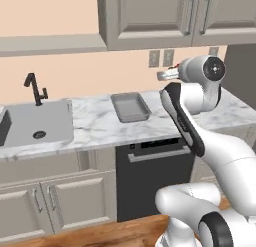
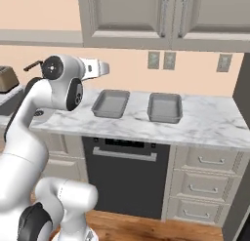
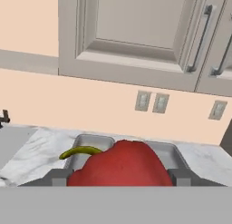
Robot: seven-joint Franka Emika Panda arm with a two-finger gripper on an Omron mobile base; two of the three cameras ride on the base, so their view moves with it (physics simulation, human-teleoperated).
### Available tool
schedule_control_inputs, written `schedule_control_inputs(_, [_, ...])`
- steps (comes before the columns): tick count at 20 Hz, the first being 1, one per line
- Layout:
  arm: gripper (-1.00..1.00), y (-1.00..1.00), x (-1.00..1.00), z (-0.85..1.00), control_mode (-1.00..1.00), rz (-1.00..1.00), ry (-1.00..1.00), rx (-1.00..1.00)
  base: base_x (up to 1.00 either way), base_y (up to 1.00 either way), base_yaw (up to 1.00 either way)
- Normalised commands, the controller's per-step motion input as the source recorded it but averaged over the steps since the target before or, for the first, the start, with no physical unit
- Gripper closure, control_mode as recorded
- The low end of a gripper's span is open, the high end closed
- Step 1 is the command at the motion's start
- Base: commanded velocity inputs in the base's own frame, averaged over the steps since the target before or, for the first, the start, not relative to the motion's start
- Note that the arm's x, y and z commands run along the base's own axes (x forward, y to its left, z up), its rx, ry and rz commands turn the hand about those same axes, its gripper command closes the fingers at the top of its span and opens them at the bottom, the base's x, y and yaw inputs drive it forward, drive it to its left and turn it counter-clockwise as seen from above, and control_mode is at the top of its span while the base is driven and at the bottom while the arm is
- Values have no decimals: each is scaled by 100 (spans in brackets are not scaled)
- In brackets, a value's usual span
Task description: Place one bell pepper and one chicken drumstick in each tupperware on the nearby counter, to pack two identical lunches.
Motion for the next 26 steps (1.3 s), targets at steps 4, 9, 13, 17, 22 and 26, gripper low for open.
schedule_control_inputs(4, [100, 0, 0, 0, 100, 0, 0, 0, 48, 2, -4])
schedule_control_inputs(9, [100, 0, 0, 0, 100, 0, 0, 0, 57, 0, 0])
schedule_control_inputs(13, [100, 0, 0, 0, 100, 0, 0, 0, 81, 0, 0])
schedule_control_inputs(17, [100, 0, 0, 0, 100, 0, 0, 0, 71, 4, 0])
schedule_control_inputs(22, [100, 0, 0, 0, 100, 0, 0, 0, 42, 12, 0])
schedule_control_inputs(26, [100, 0, 0, 0, 100, 0, 0, 0, 33, 17, 1])
